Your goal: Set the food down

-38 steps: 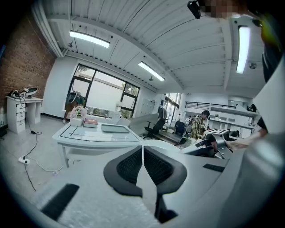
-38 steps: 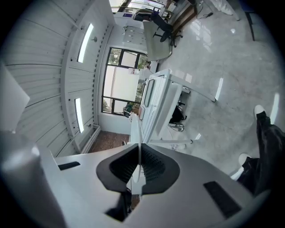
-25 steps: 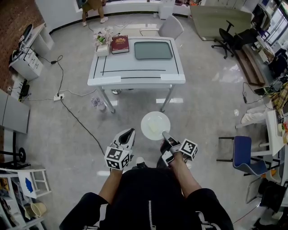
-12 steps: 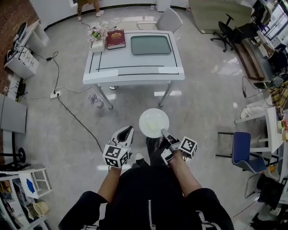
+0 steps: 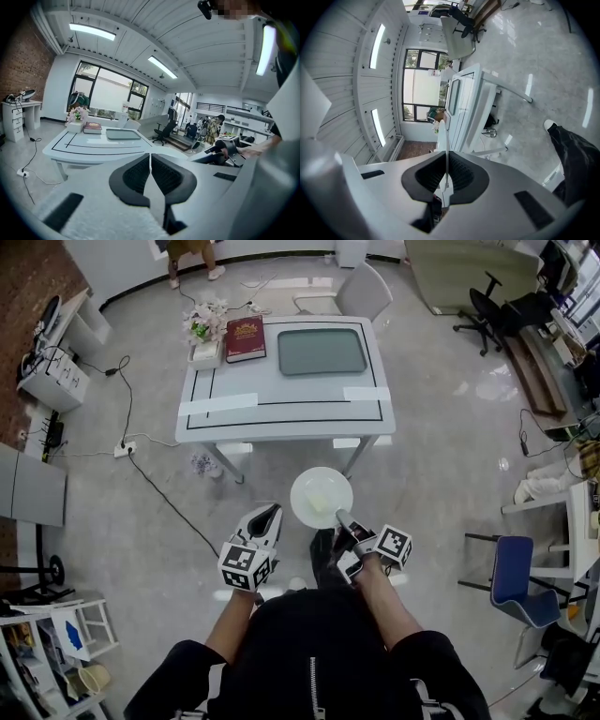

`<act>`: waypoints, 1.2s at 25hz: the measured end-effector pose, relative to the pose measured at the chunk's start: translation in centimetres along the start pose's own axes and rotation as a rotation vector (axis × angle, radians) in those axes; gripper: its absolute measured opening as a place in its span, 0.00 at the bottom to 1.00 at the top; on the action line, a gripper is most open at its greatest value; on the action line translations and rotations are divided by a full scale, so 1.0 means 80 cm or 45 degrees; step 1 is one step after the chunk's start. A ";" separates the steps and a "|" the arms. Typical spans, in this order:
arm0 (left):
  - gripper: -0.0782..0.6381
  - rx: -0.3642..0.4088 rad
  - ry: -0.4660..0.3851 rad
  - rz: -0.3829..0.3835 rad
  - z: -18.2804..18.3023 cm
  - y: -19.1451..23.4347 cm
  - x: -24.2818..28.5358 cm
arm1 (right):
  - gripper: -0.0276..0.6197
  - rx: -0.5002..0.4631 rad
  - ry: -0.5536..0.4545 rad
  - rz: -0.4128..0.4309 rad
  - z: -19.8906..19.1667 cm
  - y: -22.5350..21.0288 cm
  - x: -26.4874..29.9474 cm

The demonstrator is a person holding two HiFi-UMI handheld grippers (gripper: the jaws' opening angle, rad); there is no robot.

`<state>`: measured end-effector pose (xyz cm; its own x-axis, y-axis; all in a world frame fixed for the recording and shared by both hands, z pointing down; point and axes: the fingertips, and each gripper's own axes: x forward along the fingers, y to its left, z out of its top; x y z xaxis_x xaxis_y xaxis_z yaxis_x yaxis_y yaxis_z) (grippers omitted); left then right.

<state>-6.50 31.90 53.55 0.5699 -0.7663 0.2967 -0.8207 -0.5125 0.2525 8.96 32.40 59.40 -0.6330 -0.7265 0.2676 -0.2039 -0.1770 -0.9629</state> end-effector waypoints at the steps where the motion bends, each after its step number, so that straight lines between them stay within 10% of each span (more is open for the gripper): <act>1: 0.13 0.002 -0.002 0.009 0.009 0.004 0.012 | 0.07 0.001 0.008 0.000 0.011 0.004 0.008; 16: 0.13 -0.001 -0.014 0.142 0.115 0.055 0.183 | 0.07 -0.004 0.149 0.042 0.187 0.052 0.126; 30: 0.13 -0.034 0.013 0.150 0.122 0.082 0.255 | 0.07 0.033 0.167 0.012 0.245 0.042 0.178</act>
<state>-0.67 9.11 52.30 0.4702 -0.8164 0.3352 -0.8806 -0.4087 0.2398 13.87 8.44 59.29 -0.7271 -0.6355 0.2597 -0.1796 -0.1890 -0.9654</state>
